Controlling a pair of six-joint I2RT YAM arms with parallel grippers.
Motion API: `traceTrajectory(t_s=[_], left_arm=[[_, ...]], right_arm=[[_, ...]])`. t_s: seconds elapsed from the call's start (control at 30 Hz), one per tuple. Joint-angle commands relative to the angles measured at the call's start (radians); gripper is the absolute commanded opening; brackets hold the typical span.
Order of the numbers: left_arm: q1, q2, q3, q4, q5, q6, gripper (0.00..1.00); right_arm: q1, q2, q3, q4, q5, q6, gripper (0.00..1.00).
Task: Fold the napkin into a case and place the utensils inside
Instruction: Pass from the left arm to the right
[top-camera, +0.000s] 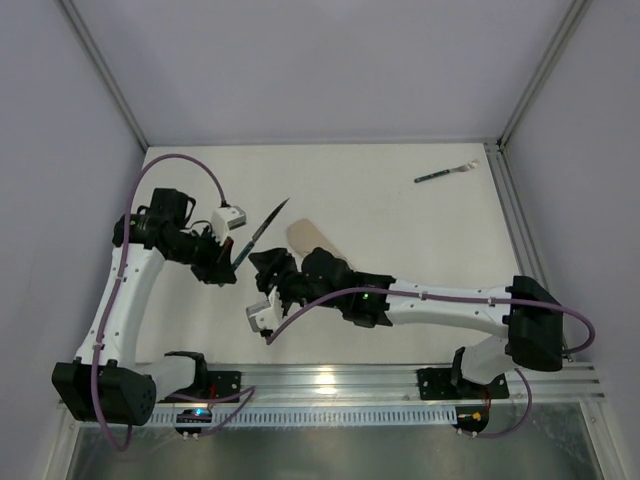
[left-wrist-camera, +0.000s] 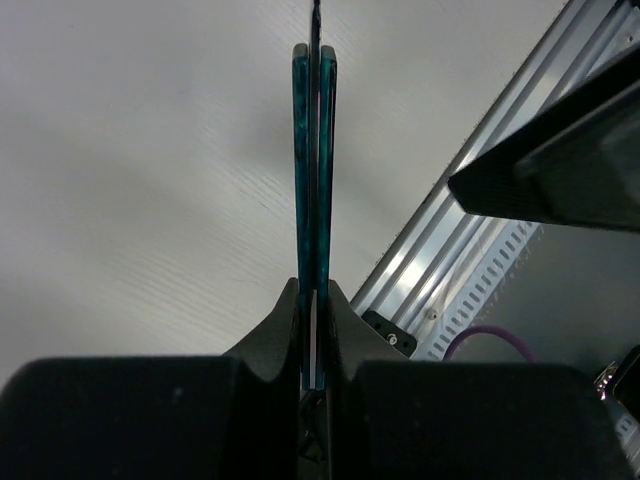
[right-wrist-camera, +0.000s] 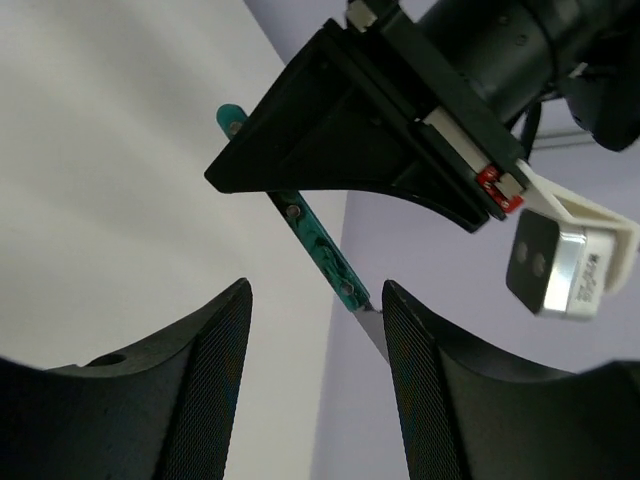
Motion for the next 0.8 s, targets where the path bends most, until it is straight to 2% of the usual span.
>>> traceTrajectory(t_s=[0.0, 0.23, 0.3, 0.43, 0.47, 0.53, 0.57, 0.67, 0.73, 0.77], left_arm=[[-0.002, -0.007, 0.025, -0.094, 0.056, 0.085, 0.0], [-0.008, 0.017, 0.02, -0.12, 0.075, 0.11, 0.0], [-0.009, 0.019, 0.02, -0.129, 0.076, 0.116, 0.0], [-0.011, 0.006, 0.015, -0.144, 0.079, 0.147, 0.0], [-0.011, 0.005, 0.017, -0.152, 0.082, 0.156, 0.0], [-0.011, 0.002, 0.015, -0.173, 0.093, 0.177, 0.0], [-0.011, 0.0, 0.015, -0.18, 0.095, 0.184, 0.0], [-0.011, -0.003, 0.02, -0.18, 0.099, 0.185, 0.0], [-0.009, -0.001, 0.026, -0.16, 0.102, 0.173, 0.01], [-0.011, -0.003, 0.034, -0.146, 0.101, 0.146, 0.21]], right_arm=[[0.007, 0.063, 0.116, -0.11, 0.034, -0.215, 0.58], [0.007, 0.161, 0.177, -0.081, 0.06, -0.266, 0.58], [0.006, 0.188, 0.179, -0.061, 0.109, -0.27, 0.57], [-0.004, 0.21, 0.191, -0.04, 0.143, -0.253, 0.44], [-0.008, 0.213, 0.192, -0.034, 0.149, -0.232, 0.34], [-0.008, 0.215, 0.189, -0.008, 0.167, -0.218, 0.25], [-0.008, 0.213, 0.186, -0.004, 0.174, -0.21, 0.17], [-0.008, 0.198, 0.195, -0.035, 0.166, -0.128, 0.06], [-0.01, 0.192, 0.223, -0.105, 0.172, -0.014, 0.04], [-0.008, 0.185, 0.231, -0.128, 0.189, 0.032, 0.04]])
